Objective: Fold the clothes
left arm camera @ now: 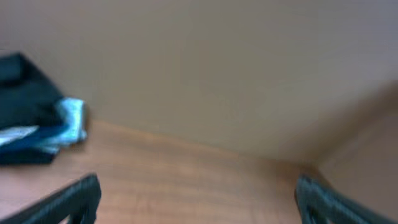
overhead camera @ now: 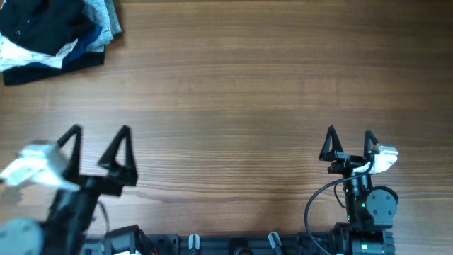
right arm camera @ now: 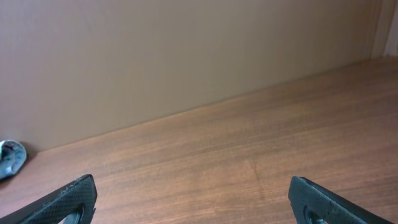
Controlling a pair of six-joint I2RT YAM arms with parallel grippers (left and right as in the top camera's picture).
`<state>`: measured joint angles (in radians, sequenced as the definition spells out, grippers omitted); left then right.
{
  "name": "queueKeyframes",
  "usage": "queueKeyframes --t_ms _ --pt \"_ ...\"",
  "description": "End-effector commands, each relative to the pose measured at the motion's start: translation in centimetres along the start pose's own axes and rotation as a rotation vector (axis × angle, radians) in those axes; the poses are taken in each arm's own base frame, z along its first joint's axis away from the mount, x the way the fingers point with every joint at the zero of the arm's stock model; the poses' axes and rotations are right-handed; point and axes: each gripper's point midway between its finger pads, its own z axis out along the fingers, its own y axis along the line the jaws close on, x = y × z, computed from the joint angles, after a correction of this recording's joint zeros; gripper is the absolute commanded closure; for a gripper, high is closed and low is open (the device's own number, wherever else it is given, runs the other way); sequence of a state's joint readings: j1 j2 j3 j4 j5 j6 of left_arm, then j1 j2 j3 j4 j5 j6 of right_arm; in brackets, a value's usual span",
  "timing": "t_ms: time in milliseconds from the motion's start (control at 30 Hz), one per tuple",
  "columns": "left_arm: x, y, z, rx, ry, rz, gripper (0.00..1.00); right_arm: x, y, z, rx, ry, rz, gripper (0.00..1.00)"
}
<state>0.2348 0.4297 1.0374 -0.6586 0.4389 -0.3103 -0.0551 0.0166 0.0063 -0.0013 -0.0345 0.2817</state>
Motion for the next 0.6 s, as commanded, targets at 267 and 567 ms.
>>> queueKeyframes --t_ms 267,567 --pt "14.8 11.7 5.7 -0.146 -0.227 -0.286 0.0 0.1 0.3 0.0 -0.019 0.005 -0.016 0.0" --pt "17.2 13.9 5.5 -0.231 -0.231 -0.198 0.0 0.1 0.3 0.0 -0.019 0.005 -0.016 0.0"
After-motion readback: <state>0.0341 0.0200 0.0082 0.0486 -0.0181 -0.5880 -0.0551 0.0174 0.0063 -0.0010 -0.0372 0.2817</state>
